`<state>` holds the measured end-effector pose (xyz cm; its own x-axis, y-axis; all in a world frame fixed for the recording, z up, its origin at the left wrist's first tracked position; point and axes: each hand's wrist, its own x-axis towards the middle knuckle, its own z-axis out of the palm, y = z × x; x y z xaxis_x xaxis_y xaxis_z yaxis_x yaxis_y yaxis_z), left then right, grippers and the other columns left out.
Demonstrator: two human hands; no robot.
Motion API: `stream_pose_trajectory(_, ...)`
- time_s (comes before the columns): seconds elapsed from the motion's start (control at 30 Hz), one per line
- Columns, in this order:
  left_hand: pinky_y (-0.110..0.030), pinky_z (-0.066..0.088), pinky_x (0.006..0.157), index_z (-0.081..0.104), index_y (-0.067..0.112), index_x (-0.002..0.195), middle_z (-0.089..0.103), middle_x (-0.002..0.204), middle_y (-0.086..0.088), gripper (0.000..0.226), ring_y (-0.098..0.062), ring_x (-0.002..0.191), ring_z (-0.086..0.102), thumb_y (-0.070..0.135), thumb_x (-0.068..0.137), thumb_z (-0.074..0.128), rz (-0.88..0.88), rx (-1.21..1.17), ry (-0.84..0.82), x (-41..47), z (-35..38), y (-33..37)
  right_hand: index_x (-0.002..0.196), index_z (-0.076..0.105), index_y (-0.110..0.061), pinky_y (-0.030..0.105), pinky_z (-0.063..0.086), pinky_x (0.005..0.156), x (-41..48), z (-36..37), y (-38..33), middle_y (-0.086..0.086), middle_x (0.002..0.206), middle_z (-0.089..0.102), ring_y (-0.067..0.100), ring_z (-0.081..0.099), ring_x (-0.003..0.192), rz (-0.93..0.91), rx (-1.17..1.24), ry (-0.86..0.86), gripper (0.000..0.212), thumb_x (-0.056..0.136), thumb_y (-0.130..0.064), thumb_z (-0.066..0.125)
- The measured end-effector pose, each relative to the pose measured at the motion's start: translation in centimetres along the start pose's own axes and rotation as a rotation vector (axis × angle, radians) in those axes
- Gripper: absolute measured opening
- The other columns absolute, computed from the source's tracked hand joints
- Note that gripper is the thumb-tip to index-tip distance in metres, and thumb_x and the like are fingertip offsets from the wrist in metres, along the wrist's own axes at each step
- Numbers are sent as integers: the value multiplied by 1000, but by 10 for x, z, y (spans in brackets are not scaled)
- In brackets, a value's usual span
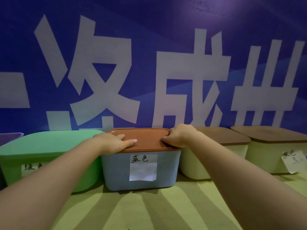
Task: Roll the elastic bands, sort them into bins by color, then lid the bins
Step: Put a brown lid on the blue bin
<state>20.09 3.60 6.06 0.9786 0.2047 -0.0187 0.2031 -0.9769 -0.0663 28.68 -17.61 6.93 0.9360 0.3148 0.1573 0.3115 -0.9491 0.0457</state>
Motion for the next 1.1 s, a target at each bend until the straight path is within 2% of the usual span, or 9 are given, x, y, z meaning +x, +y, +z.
stream_pose_trajectory(0.1, -45, 23, 112, 17, 31, 147, 17, 155, -3, 83, -26, 141, 19, 79, 79, 10, 30, -2, 12, -9, -1, 2, 69, 51, -15, 30, 39, 65, -6, 1, -7, -1, 69, 49, 18, 51, 72, 30, -83, 181, 39, 91, -45, 38)
stream_pose_trajectory(0.17, -45, 27, 110, 23, 33, 145, 24, 153, -2, 86, -26, 139, 23, 81, 75, 9, 35, 0, 31, -11, 0, 1, 66, 50, -14, 31, 38, 68, -8, 6, -11, 0, 74, 52, 18, 50, 71, 84, -38, 245, 35, 91, -35, 38)
stream_pose_trajectory(0.23, -45, 33, 105, 32, 35, 141, 35, 146, -5, 85, -28, 133, 32, 82, 74, 9, 27, -6, 71, -9, -1, -1, 83, 57, -12, 37, 37, 84, -7, 8, -12, 4, 93, 56, 22, 53, 90, 87, -20, 229, 33, 92, -36, 36)
stream_pose_trajectory(0.27, -44, 36, 102, 36, 36, 137, 41, 139, -8, 80, -28, 128, 36, 81, 76, 11, 12, -20, 95, -8, -1, -2, 100, 60, -13, 40, 34, 94, -5, 9, -12, 7, 107, 56, 25, 51, 104, 73, -22, 202, 36, 93, -37, 34)
stream_pose_trajectory(0.33, -42, 39, 97, 42, 36, 130, 45, 127, -11, 73, -28, 120, 41, 79, 78, 14, -26, -42, 149, -5, -1, -3, 132, 45, -13, 47, 21, 109, 2, 13, -11, 9, 136, 45, 28, 39, 127, 45, 41, 131, 49, 94, -40, 30)
stream_pose_trajectory(0.43, -45, 34, 97, 37, 35, 132, 42, 131, -12, 75, -30, 123, 36, 81, 77, 17, -77, -38, 178, -1, 2, 1, 148, 17, -17, 50, 5, 115, 11, 18, -9, 7, 153, 26, 26, 18, 142, 4, 104, 9, 57, 97, -40, 23)
stream_pose_trajectory(0.6, -48, 24, 105, 11, 37, 146, 31, 147, -11, 85, -34, 136, 20, 84, 75, 12, -164, -28, 126, 9, 1, 3, 144, 29, -20, 48, 14, 113, 16, 15, -9, 7, 145, 40, 26, 33, 135, -18, 57, -47, 54, 97, -43, 19)
stream_pose_trajectory(0.8, -48, 27, 104, 18, 39, 145, 38, 145, -6, 83, -33, 135, 27, 83, 75, 6, -158, 15, 119, 16, 1, 6, 142, 33, -23, 46, 19, 112, 16, 13, -6, 5, 144, 42, 27, 36, 133, -5, 86, -55, 57, 95, -53, 23)
stream_pose_trajectory(1.1, -40, 41, 96, 28, 33, 144, 49, 135, -6, 76, -26, 120, 48, 75, 83, 7, -92, -9, 159, 16, 1, 4, 132, 46, -22, 39, 38, 98, 13, 13, -5, 5, 132, 53, 26, 49, 119, 20, 134, -48, 57, 92, -58, 29)
